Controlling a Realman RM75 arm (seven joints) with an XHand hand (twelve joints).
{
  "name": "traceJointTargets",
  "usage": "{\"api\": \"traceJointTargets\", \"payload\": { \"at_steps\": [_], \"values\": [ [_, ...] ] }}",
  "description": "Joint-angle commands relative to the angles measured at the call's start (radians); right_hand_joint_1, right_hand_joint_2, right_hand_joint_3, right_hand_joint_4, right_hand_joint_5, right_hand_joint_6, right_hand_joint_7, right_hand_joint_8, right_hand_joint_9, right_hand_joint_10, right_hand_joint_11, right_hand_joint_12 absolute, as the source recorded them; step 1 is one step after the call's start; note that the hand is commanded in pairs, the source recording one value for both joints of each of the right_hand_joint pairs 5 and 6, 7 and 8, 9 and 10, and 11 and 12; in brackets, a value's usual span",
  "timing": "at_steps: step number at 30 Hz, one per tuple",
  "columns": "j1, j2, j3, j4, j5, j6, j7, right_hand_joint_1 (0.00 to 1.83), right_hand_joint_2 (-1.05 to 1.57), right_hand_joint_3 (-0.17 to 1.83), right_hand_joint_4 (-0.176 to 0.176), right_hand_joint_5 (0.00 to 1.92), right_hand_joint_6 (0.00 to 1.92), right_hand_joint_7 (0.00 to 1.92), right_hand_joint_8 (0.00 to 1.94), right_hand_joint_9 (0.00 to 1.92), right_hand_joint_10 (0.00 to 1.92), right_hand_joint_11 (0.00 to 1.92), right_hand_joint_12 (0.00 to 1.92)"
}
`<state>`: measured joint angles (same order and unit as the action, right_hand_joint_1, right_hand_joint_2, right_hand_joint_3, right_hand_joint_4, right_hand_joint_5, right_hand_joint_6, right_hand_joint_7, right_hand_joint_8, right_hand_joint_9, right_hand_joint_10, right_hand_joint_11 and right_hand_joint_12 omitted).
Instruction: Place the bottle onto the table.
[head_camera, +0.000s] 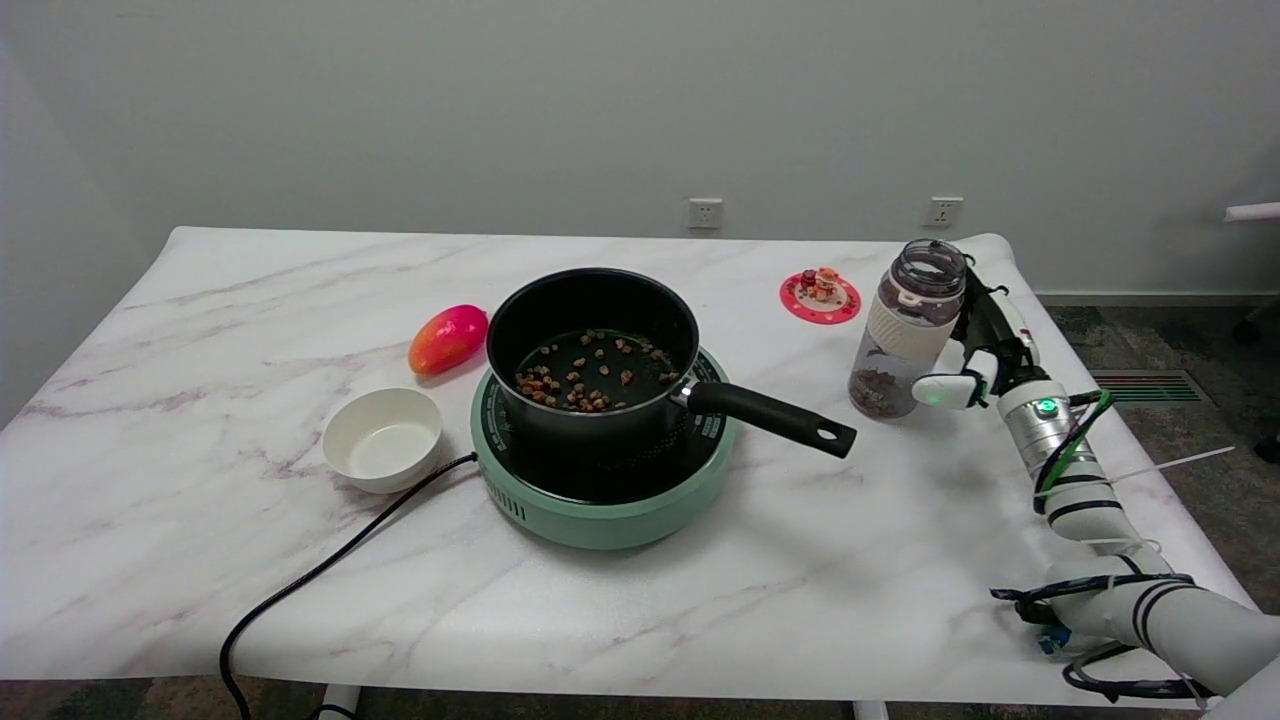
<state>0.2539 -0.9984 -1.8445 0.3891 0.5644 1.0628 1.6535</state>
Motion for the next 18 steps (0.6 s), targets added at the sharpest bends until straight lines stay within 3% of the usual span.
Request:
{"api": "traceJointTargets", "payload": {
  "at_steps": [1, 4, 7, 13, 18],
  "values": [
    [-0.084, 0.078, 0.055, 0.024, 0.005, -0.024, 0.016, 1.26, -0.88, 1.03, 0.0, 0.04, 0.04, 0.3, 0.3, 0.35, 0.35, 0.45, 0.45],
    [-0.128, 0.108, 0.122, 0.018, -0.003, -0.036, 0.015, 1.26, -0.89, 1.0, 0.0, 0.01, 0.01, 0.27, 0.27, 0.32, 0.32, 0.42, 0.42],
    [-0.192, 0.155, 0.197, 0.018, 0.004, -0.065, 0.014, 1.31, -0.83, 0.76, 0.0, 0.0, 0.0, 0.25, 0.25, 0.32, 0.32, 0.43, 0.43],
    [-0.351, 0.253, 0.384, -0.007, 0.001, -0.08, 0.006, 1.37, -0.76, 0.85, 0.0, 0.0, 0.0, 0.26, 0.26, 0.33, 0.33, 0.46, 0.46],
    [-0.407, 0.245, 0.588, -0.021, 0.006, -0.089, -0.111, 1.36, -0.59, 0.93, 0.0, 0.02, 0.02, 0.31, 0.31, 0.34, 0.34, 0.47, 0.47]
  ]
}}
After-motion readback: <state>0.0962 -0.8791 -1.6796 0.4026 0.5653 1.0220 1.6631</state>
